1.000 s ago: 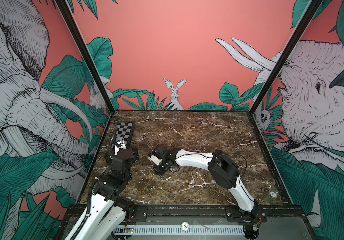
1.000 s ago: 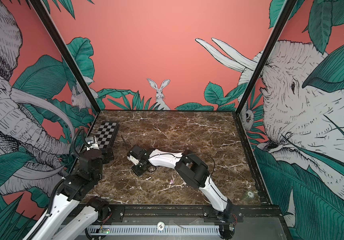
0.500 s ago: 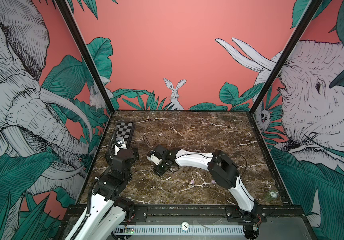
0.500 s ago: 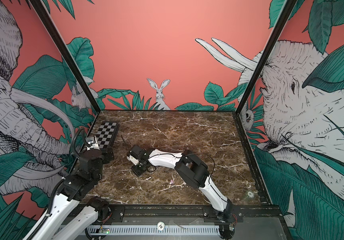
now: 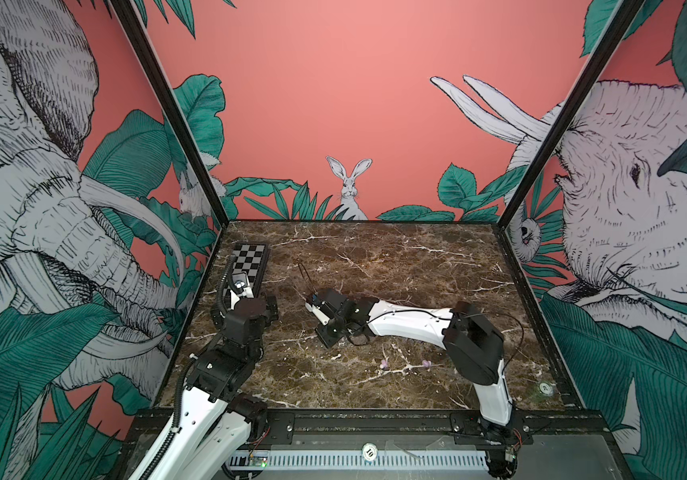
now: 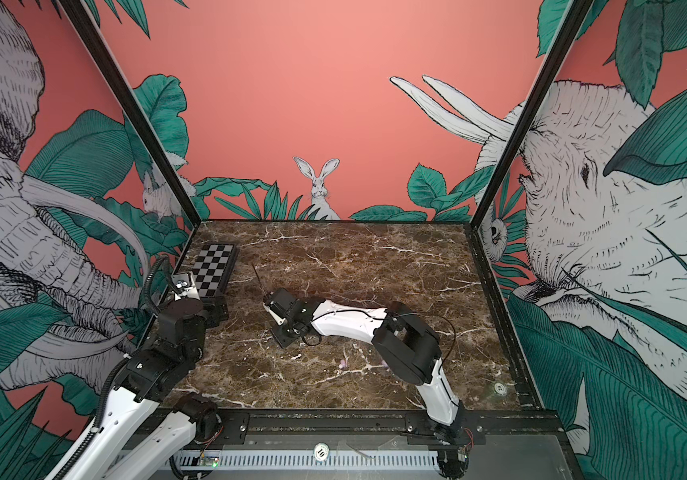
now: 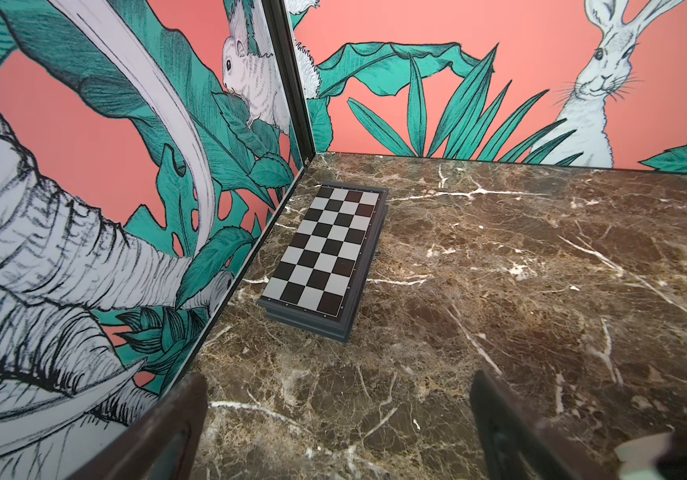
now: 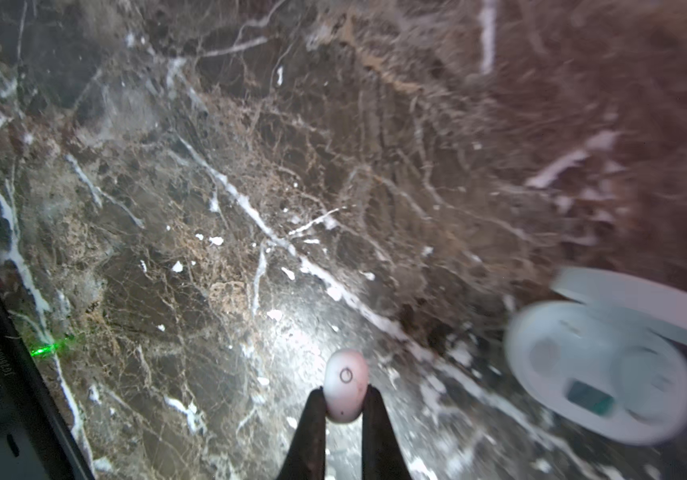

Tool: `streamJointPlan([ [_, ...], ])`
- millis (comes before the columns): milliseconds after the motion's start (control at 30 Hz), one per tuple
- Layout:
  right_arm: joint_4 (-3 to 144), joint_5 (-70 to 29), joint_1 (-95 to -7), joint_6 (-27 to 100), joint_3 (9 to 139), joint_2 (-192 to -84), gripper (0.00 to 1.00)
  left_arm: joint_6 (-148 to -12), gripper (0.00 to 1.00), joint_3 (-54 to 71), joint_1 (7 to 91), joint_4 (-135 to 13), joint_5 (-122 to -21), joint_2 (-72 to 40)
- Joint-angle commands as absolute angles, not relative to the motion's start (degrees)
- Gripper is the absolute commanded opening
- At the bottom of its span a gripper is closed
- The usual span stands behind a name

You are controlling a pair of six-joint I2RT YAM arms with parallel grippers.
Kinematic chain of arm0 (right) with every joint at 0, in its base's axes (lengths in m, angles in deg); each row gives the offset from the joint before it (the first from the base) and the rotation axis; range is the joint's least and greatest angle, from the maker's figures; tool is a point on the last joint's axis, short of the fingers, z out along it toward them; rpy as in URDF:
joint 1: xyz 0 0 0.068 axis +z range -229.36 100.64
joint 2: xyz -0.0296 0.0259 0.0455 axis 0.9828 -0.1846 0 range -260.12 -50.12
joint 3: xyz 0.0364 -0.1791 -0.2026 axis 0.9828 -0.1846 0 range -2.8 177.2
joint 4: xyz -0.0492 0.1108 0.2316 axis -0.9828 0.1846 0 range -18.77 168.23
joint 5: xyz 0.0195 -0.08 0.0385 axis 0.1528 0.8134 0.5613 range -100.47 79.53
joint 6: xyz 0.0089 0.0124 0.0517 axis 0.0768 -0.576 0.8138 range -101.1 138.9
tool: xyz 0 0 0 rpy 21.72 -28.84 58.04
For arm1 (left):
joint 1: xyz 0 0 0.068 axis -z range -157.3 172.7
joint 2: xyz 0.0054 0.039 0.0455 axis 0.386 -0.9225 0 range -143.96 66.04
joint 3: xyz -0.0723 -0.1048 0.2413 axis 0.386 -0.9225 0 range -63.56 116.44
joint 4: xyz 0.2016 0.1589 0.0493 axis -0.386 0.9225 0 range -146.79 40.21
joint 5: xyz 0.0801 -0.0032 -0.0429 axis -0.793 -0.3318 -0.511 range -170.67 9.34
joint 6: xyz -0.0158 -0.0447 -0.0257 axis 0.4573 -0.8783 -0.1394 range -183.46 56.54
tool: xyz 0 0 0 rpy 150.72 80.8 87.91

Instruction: Insert the wireless bluetooth earbuds into the charging case

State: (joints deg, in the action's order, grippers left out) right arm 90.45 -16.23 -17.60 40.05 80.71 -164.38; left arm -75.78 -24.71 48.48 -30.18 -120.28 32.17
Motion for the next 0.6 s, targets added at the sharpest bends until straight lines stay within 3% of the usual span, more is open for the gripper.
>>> streamJointPlan([
  [0, 83.9, -9.2, -17.6, 44.1, 76.7, -160.2, 0.00, -75.1, 0.99, -25.0, 48.9, -31.2, -119.2, 31.8],
  [333, 83.4, 3.6, -17.5, 50.2, 72.9, -156.8, 0.00, -71.0, 0.99, -28.0, 50.7, -33.7, -106.5, 31.5],
  [567, 84.4, 5.3, -17.6, 51.6, 74.0, -158.8, 0.00, -72.5, 0.99, -30.4, 52.4, -33.6, -100.5, 30.4],
])
